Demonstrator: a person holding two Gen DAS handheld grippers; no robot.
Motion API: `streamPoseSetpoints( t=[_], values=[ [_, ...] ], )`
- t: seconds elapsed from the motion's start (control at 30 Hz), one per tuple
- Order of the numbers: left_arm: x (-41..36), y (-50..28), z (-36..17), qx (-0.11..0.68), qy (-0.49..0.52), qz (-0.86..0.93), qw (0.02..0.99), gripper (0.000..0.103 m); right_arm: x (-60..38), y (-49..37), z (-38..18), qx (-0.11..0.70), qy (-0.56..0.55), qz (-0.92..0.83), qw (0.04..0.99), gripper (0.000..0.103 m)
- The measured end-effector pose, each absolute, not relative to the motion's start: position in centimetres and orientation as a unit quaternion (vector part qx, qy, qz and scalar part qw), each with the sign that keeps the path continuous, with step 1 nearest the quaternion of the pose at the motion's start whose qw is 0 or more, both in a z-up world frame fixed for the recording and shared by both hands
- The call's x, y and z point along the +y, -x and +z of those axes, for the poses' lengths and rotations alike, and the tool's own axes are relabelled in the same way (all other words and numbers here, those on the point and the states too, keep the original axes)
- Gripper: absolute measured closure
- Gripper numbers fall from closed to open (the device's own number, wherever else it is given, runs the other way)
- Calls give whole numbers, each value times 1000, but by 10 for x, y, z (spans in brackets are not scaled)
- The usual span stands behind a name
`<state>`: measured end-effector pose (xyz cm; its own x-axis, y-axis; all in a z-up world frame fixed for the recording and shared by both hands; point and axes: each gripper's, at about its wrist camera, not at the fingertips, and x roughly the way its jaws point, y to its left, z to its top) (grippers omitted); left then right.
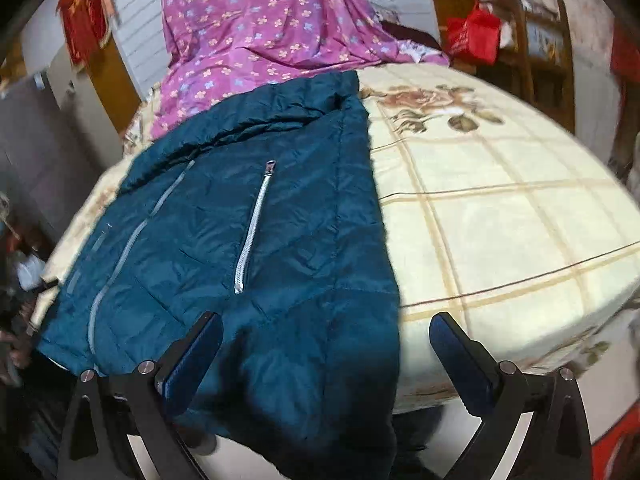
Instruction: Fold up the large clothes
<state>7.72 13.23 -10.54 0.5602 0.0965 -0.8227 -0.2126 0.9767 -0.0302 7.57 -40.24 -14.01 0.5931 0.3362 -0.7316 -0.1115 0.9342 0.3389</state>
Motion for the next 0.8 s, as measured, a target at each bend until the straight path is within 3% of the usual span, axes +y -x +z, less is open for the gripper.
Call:
streamPoseSetpoints(
  t=[0.2,0.33,0.43,0.6,0.8],
  values=[
    [155,-70,-121,480,133,76,864,46,-404,-80,-147,437,-169,157,870,0],
    [163,-55,-122,474,145,79,865,33,-394,-75,-148,434,-183,197,860,0],
    [165,-48,-121,469,156,67,867,33,-389,-73,-150,436,-169,194,863,0],
    [152,-33,-119,468,174,3,866,25,-383,-72,-151,435,-171,210,859,0],
    [118,-26,-117,470,165,-105,861,25,-381,-70,-152,433,-162,203,863,0]
  ],
)
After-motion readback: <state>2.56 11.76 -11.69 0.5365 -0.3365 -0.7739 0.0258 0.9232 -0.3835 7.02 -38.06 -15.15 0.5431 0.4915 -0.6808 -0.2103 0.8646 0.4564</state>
